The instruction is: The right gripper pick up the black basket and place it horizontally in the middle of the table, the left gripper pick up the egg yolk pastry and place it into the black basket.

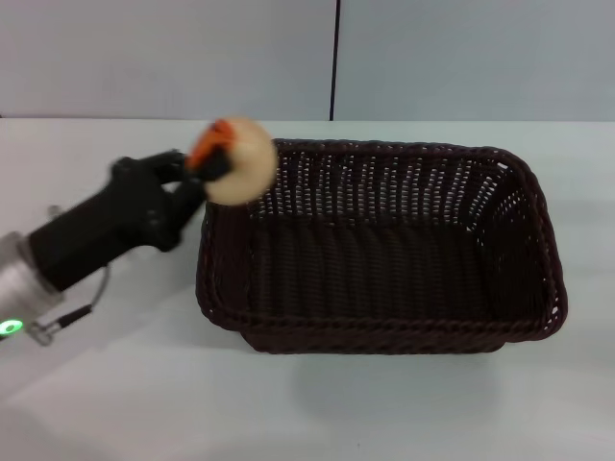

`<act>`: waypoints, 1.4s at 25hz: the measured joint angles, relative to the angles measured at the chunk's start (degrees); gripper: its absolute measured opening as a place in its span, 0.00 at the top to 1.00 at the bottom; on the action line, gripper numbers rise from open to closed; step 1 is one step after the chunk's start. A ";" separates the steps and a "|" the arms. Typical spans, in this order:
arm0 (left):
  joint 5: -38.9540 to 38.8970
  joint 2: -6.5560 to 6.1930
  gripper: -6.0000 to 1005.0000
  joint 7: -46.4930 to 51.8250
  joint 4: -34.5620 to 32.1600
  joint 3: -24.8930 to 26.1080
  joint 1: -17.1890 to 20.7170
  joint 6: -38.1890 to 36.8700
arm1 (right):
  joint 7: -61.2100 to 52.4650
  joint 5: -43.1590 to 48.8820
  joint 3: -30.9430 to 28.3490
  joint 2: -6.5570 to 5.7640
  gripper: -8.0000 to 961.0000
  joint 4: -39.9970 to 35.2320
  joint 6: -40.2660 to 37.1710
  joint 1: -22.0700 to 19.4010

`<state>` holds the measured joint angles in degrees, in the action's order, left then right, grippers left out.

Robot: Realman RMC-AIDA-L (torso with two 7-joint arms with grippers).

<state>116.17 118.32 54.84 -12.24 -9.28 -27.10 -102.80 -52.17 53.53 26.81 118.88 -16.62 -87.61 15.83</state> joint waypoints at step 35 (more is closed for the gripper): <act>-16.39 -0.32 0.16 -10.44 3.85 26.83 12.97 -4.77 | 0.49 -0.32 -11.74 0.04 0.34 4.90 -4.44 -3.08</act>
<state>99.78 118.00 44.41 -8.39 17.55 -14.13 -107.57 -51.69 53.21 15.07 118.91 -11.72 -92.05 12.75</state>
